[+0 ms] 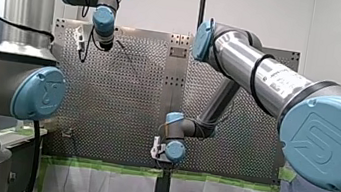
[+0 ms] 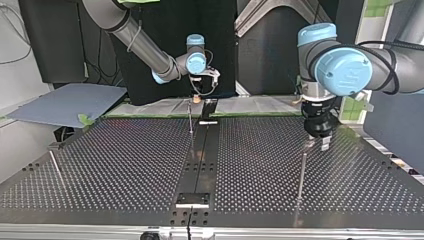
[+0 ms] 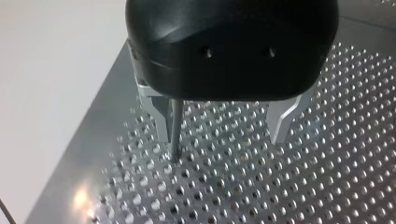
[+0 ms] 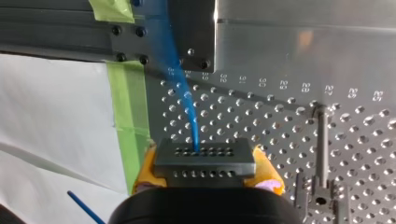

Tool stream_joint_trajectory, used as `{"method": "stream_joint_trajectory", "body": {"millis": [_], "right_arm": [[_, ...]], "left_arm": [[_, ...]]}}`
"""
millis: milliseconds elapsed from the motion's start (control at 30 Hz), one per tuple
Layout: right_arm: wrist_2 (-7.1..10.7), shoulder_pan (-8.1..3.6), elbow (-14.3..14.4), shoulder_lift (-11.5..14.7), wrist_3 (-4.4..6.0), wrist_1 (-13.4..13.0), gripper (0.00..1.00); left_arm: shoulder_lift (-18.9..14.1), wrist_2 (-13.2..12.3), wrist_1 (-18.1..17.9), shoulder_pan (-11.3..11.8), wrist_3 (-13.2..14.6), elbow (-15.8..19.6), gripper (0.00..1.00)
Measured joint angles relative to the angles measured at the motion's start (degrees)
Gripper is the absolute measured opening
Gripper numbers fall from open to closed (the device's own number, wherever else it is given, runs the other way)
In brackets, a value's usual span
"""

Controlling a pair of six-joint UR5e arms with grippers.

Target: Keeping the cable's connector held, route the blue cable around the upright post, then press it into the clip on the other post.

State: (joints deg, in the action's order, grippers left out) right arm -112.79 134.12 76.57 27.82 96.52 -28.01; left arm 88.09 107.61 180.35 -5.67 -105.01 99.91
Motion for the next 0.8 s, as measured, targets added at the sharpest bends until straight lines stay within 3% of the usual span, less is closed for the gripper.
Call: {"method": "stream_joint_trajectory", "body": {"millis": [100,267,533,800], "right_arm": [[-0.07,0.10,0.0,0.1,-0.77,0.2,0.00],[-0.04,0.08,0.1,0.2,-1.12,0.7,0.00],[-0.55,-0.58,2.5,0.2,-0.52,0.2,0.00],[-0.59,-1.39,3.8,0.1,-0.52,-0.3,0.00]], "left_arm": [[0.2,-1.8,0.8,0.5,0.1,0.0,1.00],[0.3,-4.0,1.7,-0.2,0.8,0.0,1.00],[2.4,-3.7,2.7,-2.7,3.0,1.1,1.00],[3.9,-3.1,3.2,-7.4,3.8,1.4,1.00]]}}
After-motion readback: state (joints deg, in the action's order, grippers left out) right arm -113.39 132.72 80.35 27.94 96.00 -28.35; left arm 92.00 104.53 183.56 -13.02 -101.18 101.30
